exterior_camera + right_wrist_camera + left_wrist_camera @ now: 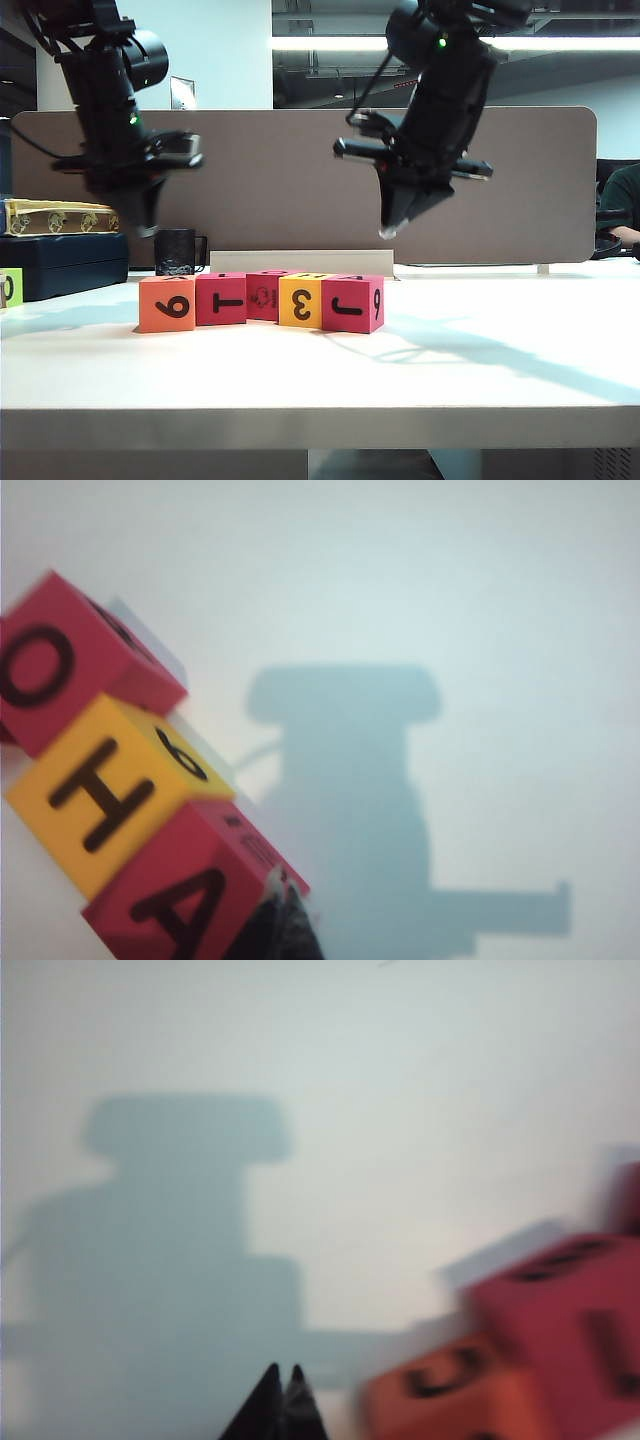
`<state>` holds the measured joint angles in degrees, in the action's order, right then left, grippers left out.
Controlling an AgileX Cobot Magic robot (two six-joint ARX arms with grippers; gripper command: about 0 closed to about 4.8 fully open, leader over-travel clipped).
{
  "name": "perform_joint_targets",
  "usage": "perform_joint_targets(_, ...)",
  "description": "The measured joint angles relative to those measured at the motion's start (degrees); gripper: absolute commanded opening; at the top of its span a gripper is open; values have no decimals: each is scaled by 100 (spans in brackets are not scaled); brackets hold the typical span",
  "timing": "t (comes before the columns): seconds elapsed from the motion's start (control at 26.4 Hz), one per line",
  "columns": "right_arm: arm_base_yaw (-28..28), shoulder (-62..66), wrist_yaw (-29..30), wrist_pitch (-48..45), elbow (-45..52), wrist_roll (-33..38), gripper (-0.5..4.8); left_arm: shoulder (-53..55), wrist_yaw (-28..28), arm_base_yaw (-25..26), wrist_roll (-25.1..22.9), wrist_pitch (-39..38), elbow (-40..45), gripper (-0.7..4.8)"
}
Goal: Select the appropriate blocks from the scattered letter blocks on the table and arrange them in a row to spell out "ALOHA".
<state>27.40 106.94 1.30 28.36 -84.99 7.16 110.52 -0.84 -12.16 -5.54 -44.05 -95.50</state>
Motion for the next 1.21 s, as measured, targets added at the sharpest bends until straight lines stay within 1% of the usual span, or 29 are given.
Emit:
perform_joint_targets(0.08, 0, -11, 20, -44, -39, 0, -5, -2, -627, -11, 4, 50, -28, -6)
perform_joint_targets(0.15, 2, -9, 20, -22, -35, 0, -5, 0, -1005, -42, 11, 157, -26, -6)
perform_joint_targets(0.19, 2, -4, 20, 2, -26, 0, -5, 4, -1073, -81, 22, 238, -26, -6)
perform_joint_targets(0.3, 2, -2, 55, 24, -24, -2, -5, 37, -1189, -155, 24, 448, -28, -6)
perform_joint_targets(0.38, 0, -4, 284, 20, -24, -7, -5, 116, -1287, -240, 24, 629, -28, -6)
perform_joint_targets(0.49, 4, -72, 369, 42, -9, -15, -5, 201, -1316, -365, 17, 852, -26, -6)
perform_joint_targets(0.64, 2, -485, 496, 164, -7, -20, -5, 466, -1357, -507, 15, 1309, -28, -6)
perform_joint_targets(0.76, 2, -826, 501, 197, -17, -96, -5, 660, -1412, -551, 20, 1499, -37, -6)
perform_joint_targets(0.91, 2, -1342, 501, 293, -15, -122, -5, 883, -1762, -634, 20, 1655, -111, -6)
perform_joint_targets(0.98, 2, -1484, 498, 348, -15, -125, -5, 896, -1827, -684, 17, 1729, -111, -6)
perform_joint_targets(1.21, 2, -1633, 498, 612, -17, -125, -5, 892, -1845, -881, 15, 2138, -125, -6)
